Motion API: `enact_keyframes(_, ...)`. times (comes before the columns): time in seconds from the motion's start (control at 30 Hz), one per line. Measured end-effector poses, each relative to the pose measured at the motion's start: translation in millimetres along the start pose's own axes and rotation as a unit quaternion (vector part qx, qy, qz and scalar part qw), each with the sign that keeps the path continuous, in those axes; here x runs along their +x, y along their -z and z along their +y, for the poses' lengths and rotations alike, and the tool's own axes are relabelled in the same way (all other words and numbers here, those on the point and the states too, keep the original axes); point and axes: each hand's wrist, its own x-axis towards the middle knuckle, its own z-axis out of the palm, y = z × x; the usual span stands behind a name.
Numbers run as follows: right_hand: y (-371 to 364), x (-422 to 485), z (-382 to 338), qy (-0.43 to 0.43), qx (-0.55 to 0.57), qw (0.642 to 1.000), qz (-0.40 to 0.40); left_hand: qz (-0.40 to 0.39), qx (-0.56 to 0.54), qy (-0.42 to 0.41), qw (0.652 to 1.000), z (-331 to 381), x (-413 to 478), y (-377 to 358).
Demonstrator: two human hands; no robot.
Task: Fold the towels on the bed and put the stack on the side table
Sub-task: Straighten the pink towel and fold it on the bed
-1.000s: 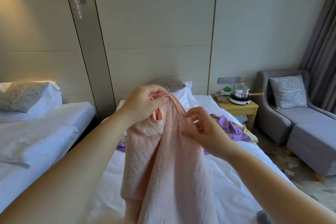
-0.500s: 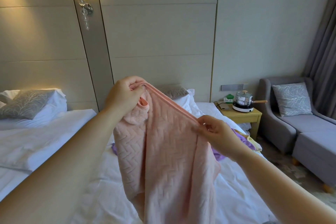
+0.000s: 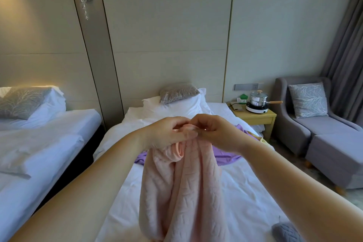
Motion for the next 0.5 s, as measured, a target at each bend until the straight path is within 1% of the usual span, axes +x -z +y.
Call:
enact_keyframes(0.1,1,-8,7,-0.015,-0.037,0.999,0.027,0.017,0.066,-0.003,0.998,-3,2,-5)
enact_keyframes(0.17,-3,-14,13,-0.025,-0.05,0.997,0.049,0.023,0.053,-0.013,0.998,-4,3,-6)
enact_keyframes(0.23,-8,-22,20,-0.039,-0.026,0.997,0.058,0.039,0.024,-0.022,0.999,-3,4,-6)
enact_keyframes(0.3,-10,-29,26,-0.043,-0.003,0.998,0.049,0.059,0.011,-0.035,0.998,-3,5,-6)
enact_keyframes(0.37,-10,-33,30,-0.042,0.007,0.998,0.036,0.093,0.019,-0.05,0.994,0,6,-2)
enact_keyframes(0.5,-8,-35,40,-0.073,0.003,0.997,0.024,0.184,0.021,-0.063,0.981,0,7,16)
